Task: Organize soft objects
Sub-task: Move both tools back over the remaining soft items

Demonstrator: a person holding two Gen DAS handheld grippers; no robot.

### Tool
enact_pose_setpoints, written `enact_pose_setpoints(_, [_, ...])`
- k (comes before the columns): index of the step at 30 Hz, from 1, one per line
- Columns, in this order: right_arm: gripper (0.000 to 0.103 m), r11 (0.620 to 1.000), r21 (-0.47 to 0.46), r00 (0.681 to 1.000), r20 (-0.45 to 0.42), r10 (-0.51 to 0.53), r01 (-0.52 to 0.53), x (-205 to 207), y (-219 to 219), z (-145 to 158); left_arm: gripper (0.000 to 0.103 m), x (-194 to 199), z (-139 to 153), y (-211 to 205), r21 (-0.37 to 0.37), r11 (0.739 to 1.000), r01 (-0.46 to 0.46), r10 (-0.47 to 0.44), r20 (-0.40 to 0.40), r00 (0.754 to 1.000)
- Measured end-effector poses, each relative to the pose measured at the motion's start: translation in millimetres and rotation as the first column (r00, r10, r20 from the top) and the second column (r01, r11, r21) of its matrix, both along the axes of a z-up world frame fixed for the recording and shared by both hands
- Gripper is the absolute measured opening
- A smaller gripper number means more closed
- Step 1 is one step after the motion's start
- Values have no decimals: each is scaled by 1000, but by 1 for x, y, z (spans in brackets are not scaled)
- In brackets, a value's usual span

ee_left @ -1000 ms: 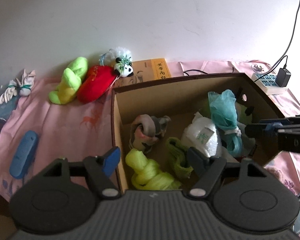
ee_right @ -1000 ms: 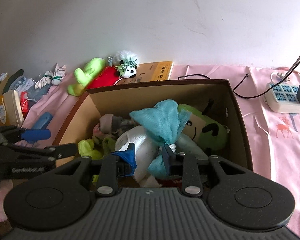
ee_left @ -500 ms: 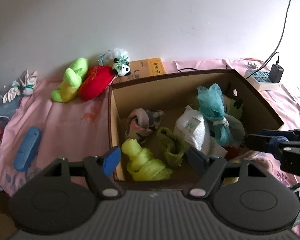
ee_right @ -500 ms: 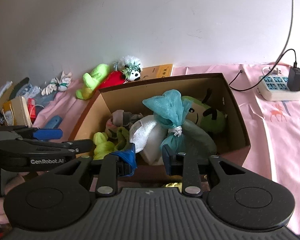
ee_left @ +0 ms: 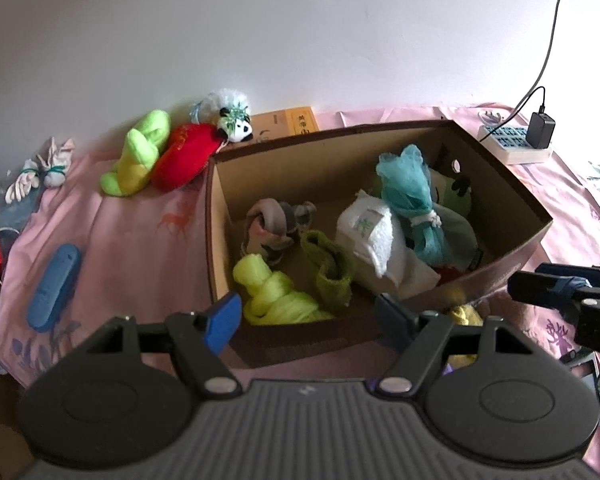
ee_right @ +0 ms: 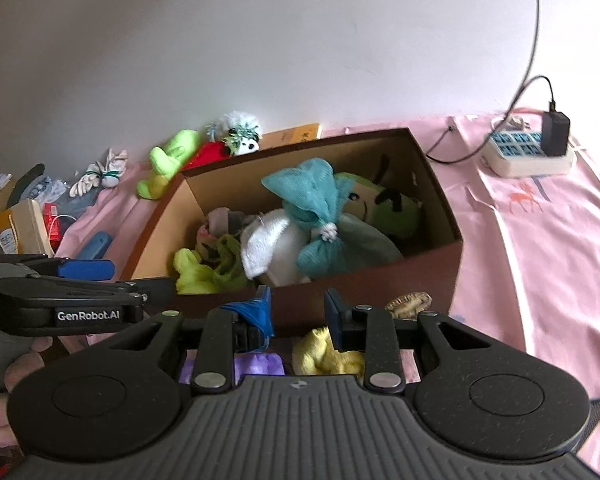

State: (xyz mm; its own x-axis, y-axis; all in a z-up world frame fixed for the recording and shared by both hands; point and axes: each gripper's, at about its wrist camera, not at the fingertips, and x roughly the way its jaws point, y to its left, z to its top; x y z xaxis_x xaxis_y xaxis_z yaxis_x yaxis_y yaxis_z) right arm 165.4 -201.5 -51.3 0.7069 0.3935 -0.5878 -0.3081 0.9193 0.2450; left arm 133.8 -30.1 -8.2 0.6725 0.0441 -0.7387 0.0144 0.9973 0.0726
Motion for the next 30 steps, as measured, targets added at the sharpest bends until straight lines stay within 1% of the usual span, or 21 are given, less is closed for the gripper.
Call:
enact_pose_setpoints(8, [12,999,-32,999,-29,-32,31,-12,-15,-9,78,-10,-8,-4,-26,999,24,-24,-22,999])
enact_pose_setpoints(13, [13,997,-60,997,-56,-57,54,-19,-30,-18,78,-20,-18,-6,-51,996,71,-72,-31,997])
enact_pose_setpoints(19, [13,995,-94,994,-100,-40,30,-27,-38,-32,78,-28,-28,-8,-93,987,133,-137,-45,989])
enact_pose_setpoints(22, [13,993,-118,994,-106,-34,21,-28,-38,-35,78,-30,-31,-12,-117,977,177,-183,-44,982])
enact_pose_setpoints(25, [13,991,-136,993,-118,-28,12,-29,-37,-39,78,-33,-31,-21,-128,963,236,-241,-24,970])
enact_pose_setpoints(28, [14,989,-151,992,-128,-20,1,-29,-38,-42,78,-34,-30,-30,-132,942,308,-311,1,950])
enact_pose_setpoints(30, [14,988,-157,990,-139,-18,-4,-29,-40,-45,78,-33,-29,-36,-133,921,367,-367,21,930])
